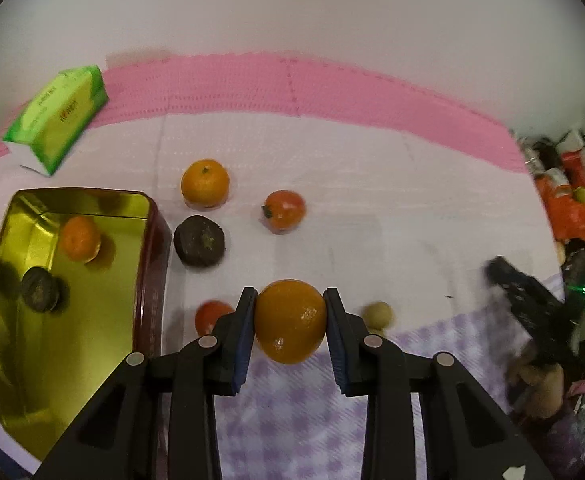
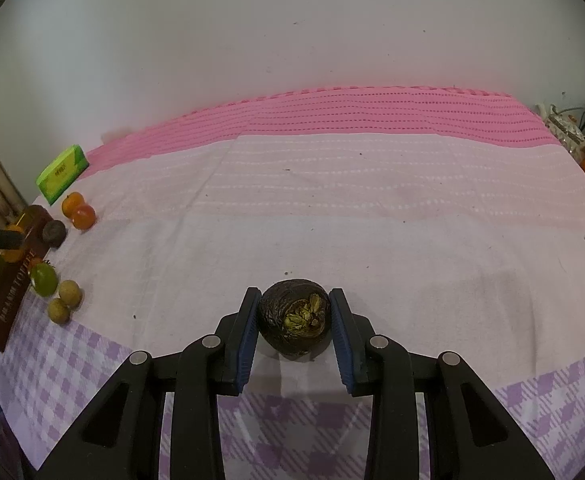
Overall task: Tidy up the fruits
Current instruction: 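Grasp a tangerine with the left gripper while the right gripper holds the dark fruit, then carry the tangerine into the gold tray and open the left gripper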
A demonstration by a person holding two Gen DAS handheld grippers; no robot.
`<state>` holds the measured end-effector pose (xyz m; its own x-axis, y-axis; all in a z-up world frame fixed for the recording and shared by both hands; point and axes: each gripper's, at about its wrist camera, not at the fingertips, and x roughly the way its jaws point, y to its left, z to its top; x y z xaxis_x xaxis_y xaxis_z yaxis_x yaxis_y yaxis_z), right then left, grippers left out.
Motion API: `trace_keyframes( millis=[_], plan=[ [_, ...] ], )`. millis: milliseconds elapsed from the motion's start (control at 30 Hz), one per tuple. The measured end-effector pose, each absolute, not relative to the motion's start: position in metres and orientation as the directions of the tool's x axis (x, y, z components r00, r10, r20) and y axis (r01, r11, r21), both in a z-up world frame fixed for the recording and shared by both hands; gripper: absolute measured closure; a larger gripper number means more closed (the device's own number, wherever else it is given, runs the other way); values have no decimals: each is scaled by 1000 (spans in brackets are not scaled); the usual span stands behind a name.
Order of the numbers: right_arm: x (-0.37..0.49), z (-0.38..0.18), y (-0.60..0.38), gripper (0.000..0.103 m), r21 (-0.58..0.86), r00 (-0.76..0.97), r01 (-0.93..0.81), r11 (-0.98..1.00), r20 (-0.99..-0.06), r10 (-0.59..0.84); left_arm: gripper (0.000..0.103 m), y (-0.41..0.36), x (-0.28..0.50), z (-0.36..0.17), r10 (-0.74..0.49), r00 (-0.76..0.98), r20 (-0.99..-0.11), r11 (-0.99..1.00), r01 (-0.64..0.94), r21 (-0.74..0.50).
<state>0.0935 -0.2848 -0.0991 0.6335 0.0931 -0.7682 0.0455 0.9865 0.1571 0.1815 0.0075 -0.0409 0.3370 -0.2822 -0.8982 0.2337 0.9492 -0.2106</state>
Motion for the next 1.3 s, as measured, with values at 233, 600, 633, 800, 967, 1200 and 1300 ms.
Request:
trace_keyframes(
  millis=[233,600,633,800,967,1200,1300],
  plan=[
    [95,-100,-281,68,133,631,53,990,-772,70,74,15,141,-13,-255,417,-873,958,233,-168],
    [96,-100,-276,68,90,626,59,994,-779,34,74,29,104,-11,-219,463,-859,968,214,-132],
    [96,-100,-275,68,85,625,59,995,-780,30,74,31,102,-11,-216,468,-857,968,214,-128],
    [96,-100,-273,68,68,623,60,996,-782,15,74,37,95,-13,-196,479,-855,971,215,-103],
    [95,-101,-270,68,53,621,61,997,-784,4,74,46,94,-9,-186,496,-848,974,204,-94],
    [95,-101,-268,68,42,619,62,997,-785,-6,74,57,97,-5,-164,515,-842,979,189,-75],
    [95,-101,-268,68,42,619,62,997,-785,-6,74,62,100,-3,-151,522,-840,981,181,-64]
  ],
)
